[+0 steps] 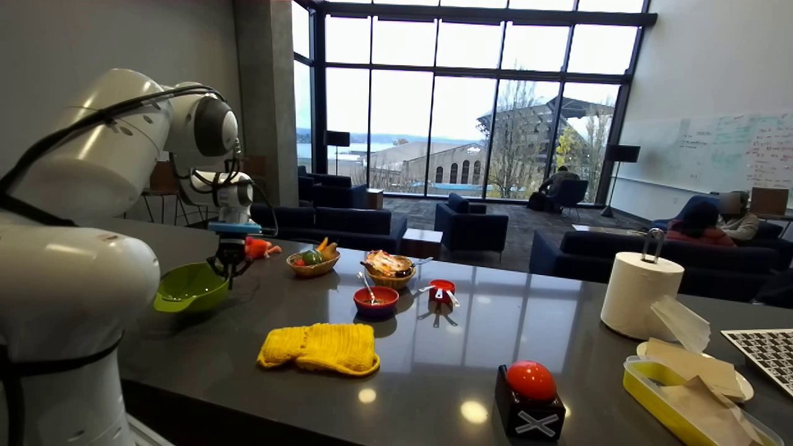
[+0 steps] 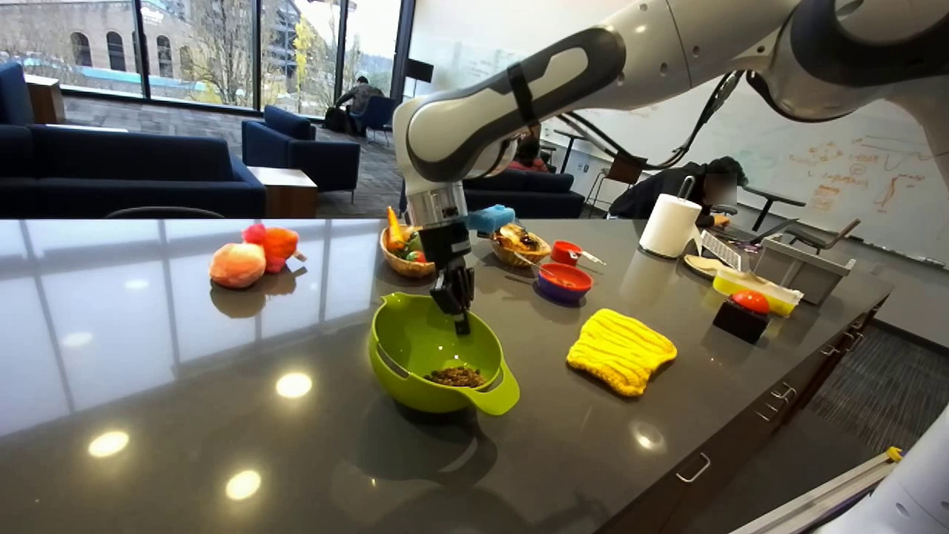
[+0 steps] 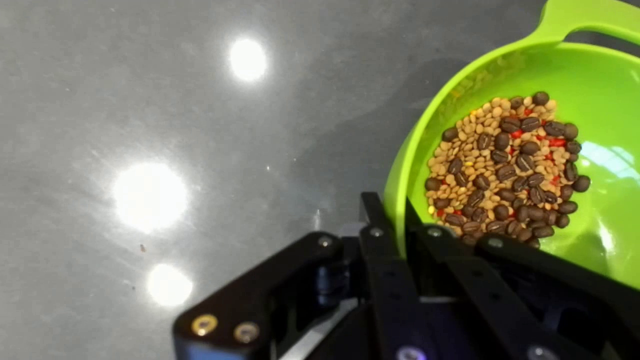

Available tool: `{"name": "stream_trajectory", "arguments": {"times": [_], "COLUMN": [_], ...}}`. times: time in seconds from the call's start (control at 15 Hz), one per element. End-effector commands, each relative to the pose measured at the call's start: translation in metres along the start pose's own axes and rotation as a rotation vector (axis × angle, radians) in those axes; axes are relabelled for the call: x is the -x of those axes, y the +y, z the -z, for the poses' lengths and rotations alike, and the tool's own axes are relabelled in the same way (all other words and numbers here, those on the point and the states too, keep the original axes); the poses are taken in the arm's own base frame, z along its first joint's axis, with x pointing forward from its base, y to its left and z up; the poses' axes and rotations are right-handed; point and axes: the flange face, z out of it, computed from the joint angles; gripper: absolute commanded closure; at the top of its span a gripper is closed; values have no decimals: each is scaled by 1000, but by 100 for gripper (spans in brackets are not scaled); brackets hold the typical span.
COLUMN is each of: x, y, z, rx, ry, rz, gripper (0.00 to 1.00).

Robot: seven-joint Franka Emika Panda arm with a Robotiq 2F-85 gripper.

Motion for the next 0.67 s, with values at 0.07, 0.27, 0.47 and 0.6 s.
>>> {"name": "stream_trajectory", "arguments": {"times": [0.07, 0.27, 0.47, 0.6], "x": [7, 3, -1, -2], "y": [-32, -52, -69, -80], "z": [10, 9, 7, 6], "rx": [12, 4, -5, -10], "ry": [-30, -34, -43, -49], "rz": [-6, -9, -23, -34], "gripper": [98, 98, 98, 98]}}
